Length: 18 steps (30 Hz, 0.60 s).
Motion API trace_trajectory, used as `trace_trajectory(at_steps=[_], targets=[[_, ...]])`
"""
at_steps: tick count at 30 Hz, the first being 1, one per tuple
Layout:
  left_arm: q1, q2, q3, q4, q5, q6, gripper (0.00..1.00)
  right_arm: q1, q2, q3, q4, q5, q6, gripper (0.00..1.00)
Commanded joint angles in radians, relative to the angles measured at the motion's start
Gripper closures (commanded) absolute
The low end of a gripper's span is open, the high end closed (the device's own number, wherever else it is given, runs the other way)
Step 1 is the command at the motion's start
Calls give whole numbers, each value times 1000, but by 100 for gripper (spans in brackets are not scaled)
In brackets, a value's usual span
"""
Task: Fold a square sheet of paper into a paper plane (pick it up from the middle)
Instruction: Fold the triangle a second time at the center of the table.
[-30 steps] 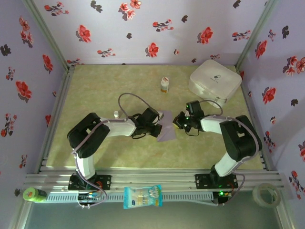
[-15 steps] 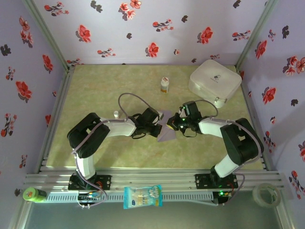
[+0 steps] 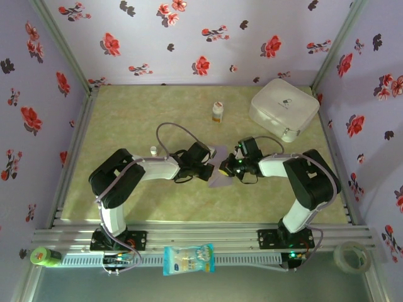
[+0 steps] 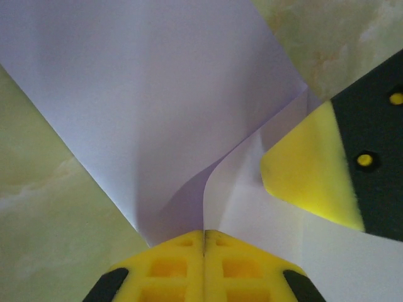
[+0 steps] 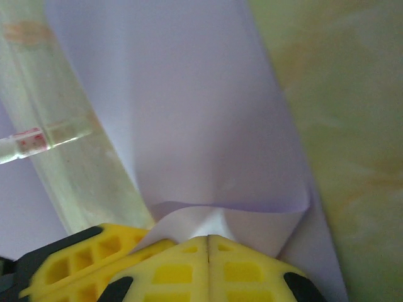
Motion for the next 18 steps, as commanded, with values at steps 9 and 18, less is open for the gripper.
trace_trajectory(at_steps=[9,18], targets=[[11,-32,32,-102,-4,-14,85,3,20,-40,-101,125,-49,100],[39,-167,41,-168,15,-200,82,4,18,-36,-93,122,-38,100]])
